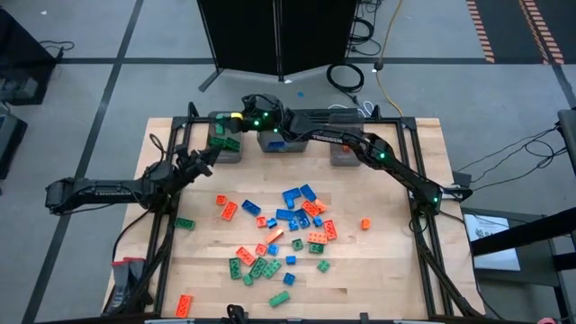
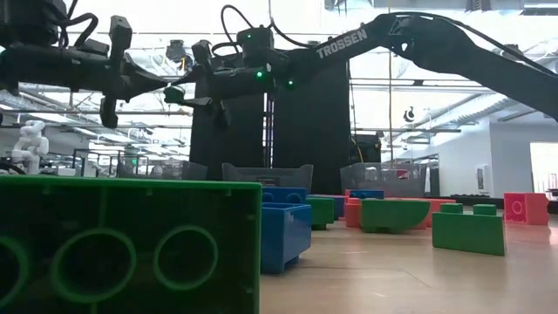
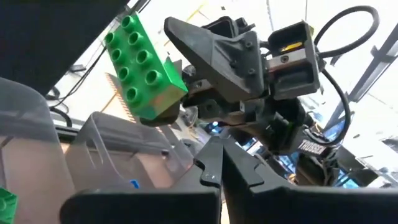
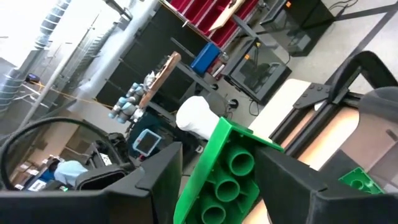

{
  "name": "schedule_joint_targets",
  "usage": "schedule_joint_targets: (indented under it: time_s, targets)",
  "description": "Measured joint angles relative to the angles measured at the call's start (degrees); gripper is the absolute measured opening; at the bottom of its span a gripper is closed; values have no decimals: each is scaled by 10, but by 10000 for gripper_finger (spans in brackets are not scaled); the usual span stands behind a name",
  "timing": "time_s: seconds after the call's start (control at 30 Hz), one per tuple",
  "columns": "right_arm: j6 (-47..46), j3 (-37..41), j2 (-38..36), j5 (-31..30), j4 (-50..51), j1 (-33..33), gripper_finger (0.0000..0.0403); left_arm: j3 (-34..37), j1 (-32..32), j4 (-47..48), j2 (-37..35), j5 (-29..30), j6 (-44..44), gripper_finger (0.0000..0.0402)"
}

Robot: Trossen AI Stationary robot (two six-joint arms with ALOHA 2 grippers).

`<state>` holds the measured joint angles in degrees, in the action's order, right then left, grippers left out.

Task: Sort blocks
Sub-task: Put the green game piece into the left black bin

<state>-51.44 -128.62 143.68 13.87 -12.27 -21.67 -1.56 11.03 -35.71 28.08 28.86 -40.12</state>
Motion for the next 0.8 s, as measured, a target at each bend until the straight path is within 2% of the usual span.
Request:
schedule_joint_targets:
  time_s: [0.13,0.27,0.4,0.67,0.8]
  targets:
    - [0,0,0,-2,0,1,189,0,0,9,16,2,0,0]
    - [3,0,0,-3,1,7,189,0,4,9,42,32,2,0]
    - [15,0,0,0,3,14,189,0,25,0,65,51,1,0]
    - [22,0,0,-10,16,7,189,0,71,-61,87,36,4,0]
    - [30,0,0,-11,19,6,189,0,100,-60,87,62,4,0]
